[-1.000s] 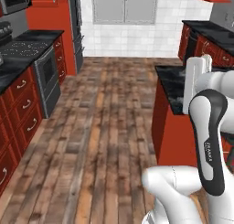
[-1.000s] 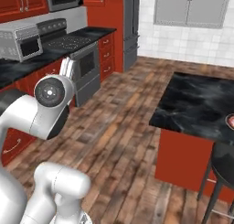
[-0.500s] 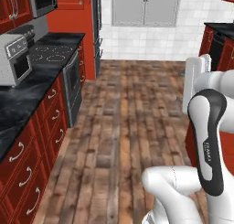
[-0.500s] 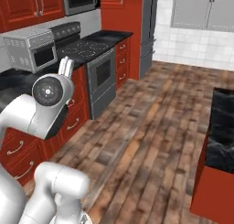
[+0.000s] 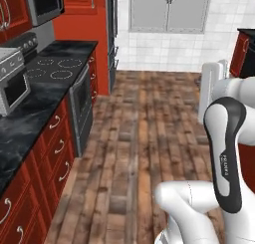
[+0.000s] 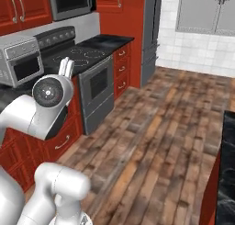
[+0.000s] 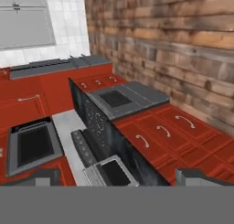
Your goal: Retrieve the tupperware and aluminum foil from the cabinet and place them on the dining counter near the plate with carrot and bell pepper to prepare for storing leftovers.
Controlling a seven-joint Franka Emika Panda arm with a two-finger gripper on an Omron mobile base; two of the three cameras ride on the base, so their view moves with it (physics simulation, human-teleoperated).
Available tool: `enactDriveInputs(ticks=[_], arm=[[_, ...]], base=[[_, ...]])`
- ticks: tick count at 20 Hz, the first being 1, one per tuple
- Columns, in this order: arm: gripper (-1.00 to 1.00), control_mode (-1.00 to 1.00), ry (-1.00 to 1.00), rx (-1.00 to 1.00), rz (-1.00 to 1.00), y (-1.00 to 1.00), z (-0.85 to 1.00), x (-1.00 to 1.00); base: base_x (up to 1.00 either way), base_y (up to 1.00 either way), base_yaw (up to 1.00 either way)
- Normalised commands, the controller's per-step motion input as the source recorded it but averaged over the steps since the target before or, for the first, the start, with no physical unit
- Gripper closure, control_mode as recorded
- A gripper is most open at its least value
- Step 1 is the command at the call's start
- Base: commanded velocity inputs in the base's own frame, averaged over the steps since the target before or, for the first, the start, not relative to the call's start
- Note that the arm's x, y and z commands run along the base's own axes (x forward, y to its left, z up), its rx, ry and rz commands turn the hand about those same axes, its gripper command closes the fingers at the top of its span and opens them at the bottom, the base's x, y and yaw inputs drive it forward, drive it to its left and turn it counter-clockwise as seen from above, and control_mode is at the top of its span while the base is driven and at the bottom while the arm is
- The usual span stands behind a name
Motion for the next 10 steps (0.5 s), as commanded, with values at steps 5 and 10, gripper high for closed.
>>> enactDriveInputs(ticks=[5,10], arm=[[-1.0,1.0,0.0,0.0,0.0,0.0,0.0,0.0],[-1.0,1.0,0.0,0.0,0.0,0.0,0.0,0.0]], base=[[1.0,-0.25,0.07],[1.0,-0.27,0.07]])
